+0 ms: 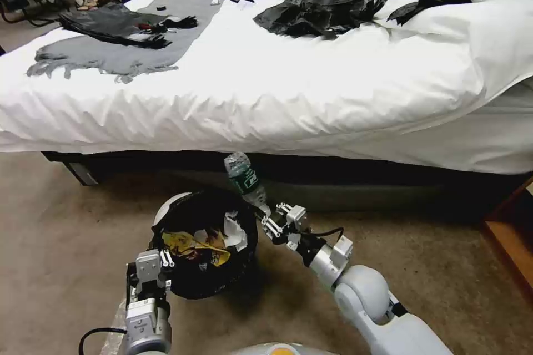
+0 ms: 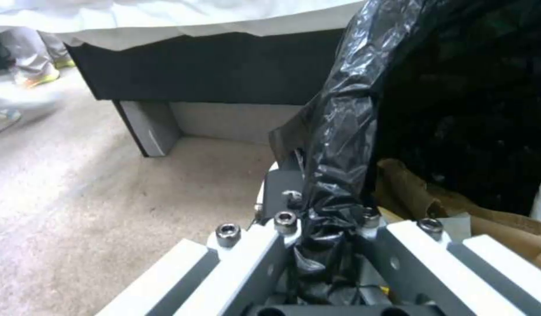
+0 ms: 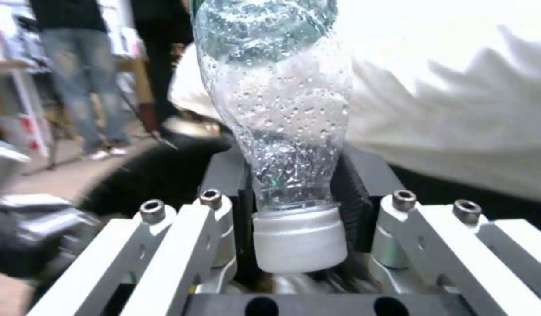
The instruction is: Pick up the trash bin, then pick up the garbage from the floor and place it into the trash bin.
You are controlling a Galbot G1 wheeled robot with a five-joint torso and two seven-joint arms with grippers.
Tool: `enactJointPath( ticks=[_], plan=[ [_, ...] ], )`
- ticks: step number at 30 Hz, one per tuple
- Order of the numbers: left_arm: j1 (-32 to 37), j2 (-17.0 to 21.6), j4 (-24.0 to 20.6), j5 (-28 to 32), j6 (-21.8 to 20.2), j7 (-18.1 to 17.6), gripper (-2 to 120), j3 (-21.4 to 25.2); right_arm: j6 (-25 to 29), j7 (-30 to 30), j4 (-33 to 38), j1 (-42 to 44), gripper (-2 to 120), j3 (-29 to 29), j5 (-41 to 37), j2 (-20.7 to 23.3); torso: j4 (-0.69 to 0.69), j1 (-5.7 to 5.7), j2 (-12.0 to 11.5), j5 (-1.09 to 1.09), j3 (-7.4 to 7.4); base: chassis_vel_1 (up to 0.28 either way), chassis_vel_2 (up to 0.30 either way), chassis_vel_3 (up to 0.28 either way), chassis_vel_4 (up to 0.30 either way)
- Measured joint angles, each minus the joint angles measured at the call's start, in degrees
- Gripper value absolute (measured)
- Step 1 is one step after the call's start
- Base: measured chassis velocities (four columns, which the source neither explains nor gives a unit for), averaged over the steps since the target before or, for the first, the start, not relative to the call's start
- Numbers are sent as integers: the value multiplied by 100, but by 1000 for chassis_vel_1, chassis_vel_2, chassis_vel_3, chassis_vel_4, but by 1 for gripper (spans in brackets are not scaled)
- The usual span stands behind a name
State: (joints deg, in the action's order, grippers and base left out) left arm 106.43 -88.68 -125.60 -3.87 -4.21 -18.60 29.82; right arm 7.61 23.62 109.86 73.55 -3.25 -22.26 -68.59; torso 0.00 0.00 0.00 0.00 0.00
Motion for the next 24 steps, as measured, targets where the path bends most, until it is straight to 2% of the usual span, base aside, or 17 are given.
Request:
enactJointPath(
  ticks=[6,15,24],
  plan=[
    [4,-1,0,-12,-3,2,0,-23,66,78,71,-22,28,293,5,29,0,0,0,0,0,0,0,0,0],
    [77,-3,-23,-69,12,5,0,-77,17,-285,-558,-539,28,1017,156,-168,1,0,0,0,0,0,0,0,0],
    [96,-10,-47,-76,30,5,0,-83,-25,-389,-959,-732,28,1201,211,-246,0,0,0,0,0,0,0,0,0]
  ],
)
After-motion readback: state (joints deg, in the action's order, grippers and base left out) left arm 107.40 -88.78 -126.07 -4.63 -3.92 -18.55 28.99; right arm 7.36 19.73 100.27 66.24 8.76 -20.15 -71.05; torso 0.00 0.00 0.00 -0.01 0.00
